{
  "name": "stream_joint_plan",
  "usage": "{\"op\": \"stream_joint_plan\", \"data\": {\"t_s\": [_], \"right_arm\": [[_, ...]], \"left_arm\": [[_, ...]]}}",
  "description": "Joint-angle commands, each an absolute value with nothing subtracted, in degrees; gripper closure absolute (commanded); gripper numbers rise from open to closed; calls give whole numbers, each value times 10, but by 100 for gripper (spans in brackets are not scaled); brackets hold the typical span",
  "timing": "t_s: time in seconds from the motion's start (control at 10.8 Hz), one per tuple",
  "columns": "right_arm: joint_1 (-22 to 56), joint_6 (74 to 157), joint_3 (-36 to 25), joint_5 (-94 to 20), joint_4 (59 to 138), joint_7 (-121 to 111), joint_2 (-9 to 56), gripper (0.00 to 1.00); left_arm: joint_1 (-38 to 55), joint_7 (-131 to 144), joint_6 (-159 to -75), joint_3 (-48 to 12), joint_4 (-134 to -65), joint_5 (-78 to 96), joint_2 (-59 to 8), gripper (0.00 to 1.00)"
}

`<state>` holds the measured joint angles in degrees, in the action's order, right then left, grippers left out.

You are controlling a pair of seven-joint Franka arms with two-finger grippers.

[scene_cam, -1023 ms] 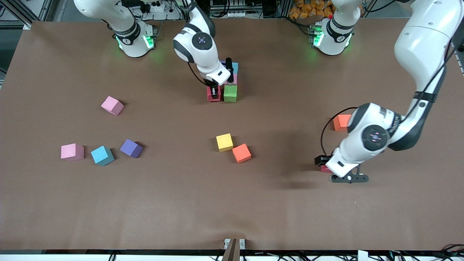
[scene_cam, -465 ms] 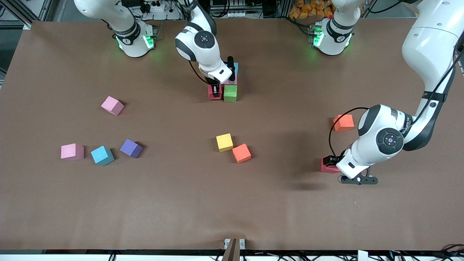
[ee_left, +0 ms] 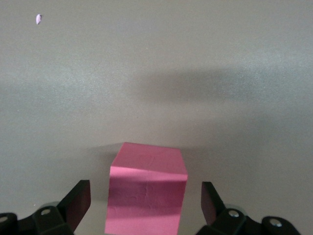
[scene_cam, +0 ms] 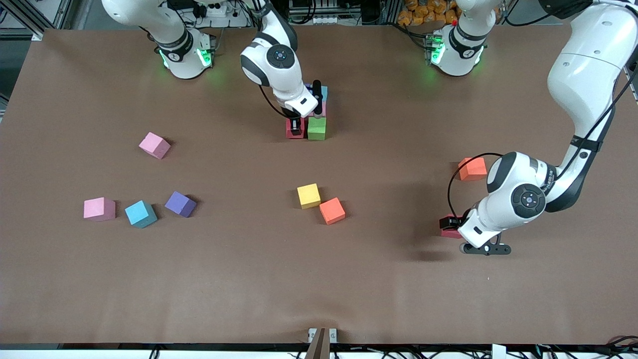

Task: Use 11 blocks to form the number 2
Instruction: 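Lower the red cube beside green while the left gripper grasps hot pink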

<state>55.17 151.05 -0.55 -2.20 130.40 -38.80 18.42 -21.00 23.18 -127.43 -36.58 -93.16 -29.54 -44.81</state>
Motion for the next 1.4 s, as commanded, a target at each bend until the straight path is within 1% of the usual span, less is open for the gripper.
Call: {"op": "stream_joint_plan", "data": {"t_s": [0.0,0.74,1.3], "right_arm": [[550,1522,-4,-20,1304,-371,190,69],[553,1529,-4,-20,1303,-371,195,69],[555,1541,-4,-20,1300,-371,200,68]], "left_arm": [[-205,221,-1279,-362,-932,-308,-448,0],[-221,221,-1278,-359,-985,-336,-438,0],[-216,229,-1281,-359,-980,-339,-439,0]]}}
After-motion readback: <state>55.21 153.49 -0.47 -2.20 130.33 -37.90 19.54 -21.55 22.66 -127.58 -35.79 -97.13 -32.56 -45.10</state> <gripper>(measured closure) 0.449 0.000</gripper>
